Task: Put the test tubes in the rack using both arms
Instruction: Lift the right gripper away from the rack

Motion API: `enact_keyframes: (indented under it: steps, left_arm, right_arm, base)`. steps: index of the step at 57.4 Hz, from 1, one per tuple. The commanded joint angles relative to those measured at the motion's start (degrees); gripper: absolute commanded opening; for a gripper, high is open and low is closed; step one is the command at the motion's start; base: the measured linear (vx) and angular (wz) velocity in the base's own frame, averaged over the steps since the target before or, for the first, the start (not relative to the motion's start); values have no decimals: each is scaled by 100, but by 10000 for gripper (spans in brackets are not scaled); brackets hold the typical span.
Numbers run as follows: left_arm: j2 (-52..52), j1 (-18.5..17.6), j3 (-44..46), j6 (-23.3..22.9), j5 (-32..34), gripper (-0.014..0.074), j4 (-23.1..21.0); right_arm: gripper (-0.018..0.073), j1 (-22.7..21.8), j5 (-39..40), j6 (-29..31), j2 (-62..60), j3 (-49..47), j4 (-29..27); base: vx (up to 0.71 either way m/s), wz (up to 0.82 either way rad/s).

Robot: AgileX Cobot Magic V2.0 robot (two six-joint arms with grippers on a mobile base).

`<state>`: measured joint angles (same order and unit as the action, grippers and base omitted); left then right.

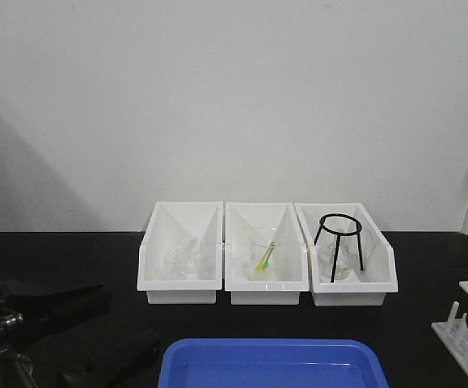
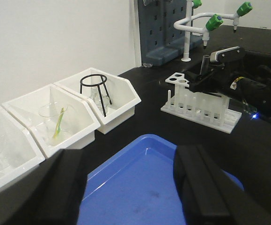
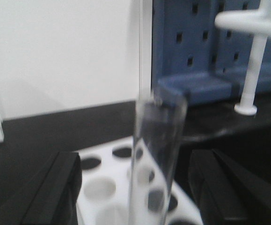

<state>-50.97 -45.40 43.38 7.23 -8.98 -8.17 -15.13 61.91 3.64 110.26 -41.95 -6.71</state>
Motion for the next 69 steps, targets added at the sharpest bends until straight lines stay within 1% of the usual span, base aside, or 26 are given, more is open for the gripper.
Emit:
enact_keyframes:
  steps: [1,10,17,22,26,31,33,34,36,39,42,43,45,47,48,49,50,51,53,55,59,63,67,69]
  left_arm:
    - [57,1,177,-42,528,498,-41]
    - [57,1,177,-42,517,498,-41]
    - [57,1,177,-42,466,498,-41]
    - [57,1,177,-42,443,498,-41]
    - [57,1,177,-42,366,495,-41]
    - [57,1,177,-42,196,465,-41]
    - [57,1,177,-42,66,435,-41]
    - [57,1,177,-42,25,422,-41]
    - [57,1,177,-42,-111,375,-41]
    - [57,1,177,-42,-266,304,-41]
    - [57,1,177,-35,-412,204,-36]
    - [57,1,177,-35,-443,178,-36]
    - [57,1,177,-31,-514,110,-36]
    - [57,1,177,-31,-556,42,-36]
    - [57,1,177,-31,-572,1,-36]
    - [62,1,177,-31,-582,-24,-36]
    - [62,1,177,-31,-582,-24,-36]
    - [62,1,177,-31,-582,-23,-36]
    - [62,1,177,-31,-576,-23,-36]
    - [62,1,177,-31,-576,-23,-36]
    - [62,1,177,-31,-576,-23,-36]
    - [62,1,177,-38,-599,-22,-45]
    - [62,-13,177,-43,-695,-22,-45]
    - [62,-13,177,-43,-738,-21,-45]
  right_arm:
    - [546,-41,456,73,-639,-124,60]
    - [544,-41,342,67,-1345,-124,159]
    - [529,-41,-11,50,-2001,-124,317]
    - [477,-41,-489,-71,-2518,-124,671]
    - [382,-41,-1115,-474,-2911,-124,1200]
    - [229,-41,-1886,-1251,-3543,-124,2149]
    - [165,-41,-2180,-1606,-3716,-124,2547]
    - [127,-41,-2393,-1912,-3894,-124,2901]
    - [66,-41,-2592,-2244,-4113,-124,3286]
    - [-15,-41,-2940,-3013,-4416,-124,4098]
    - [-13,-41,-3195,-3775,-4748,-124,4893]
    - [-13,-41,-3287,-4122,-4830,-124,5086]
    - [-12,-41,-3400,-4590,-5027,-116,5572]
    - [-11,-41,-3537,-5306,-5212,-98,6059]
    - [-11,-41,-3573,-5546,-5322,-93,6257]
    - [-10,-41,-3608,-5896,-5392,-79,6571]
    - [-11,-41,-3626,-6332,-5497,-53,6886]
    - [-11,-41,-3626,-6524,-5566,-46,7186]
    - [-9,-41,-3626,-6874,-5722,-8,7594]
    - [-8,-41,-3606,-7363,-5913,21,8172]
    - [-8,-41,-3577,-7870,-6109,34,9027]
    - [-8,-41,-3506,-8272,-6262,34,9604]
    - [-8,-41,-3382,-8597,-6370,34,9882]
    - [-8,-41,-3327,-8668,-6415,34,9987]
  base:
    - [0,0]
    - [0,0]
    - [0,0]
    - [0,0]
    - [0,0]
    - [0,0]
    - [0,0]
    - [0,0]
    - [0,0]
    - [0,0]
    - [0,0]
    - [0,0]
    - [0,0]
    - [0,0]
    - [0,0]
    - [0,0]
    - [0,0]
    - [0,0]
    - [0,0]
    - [0,0]
    - [0,0]
    - [0,0]
    - [0,0]
    - [0,0]
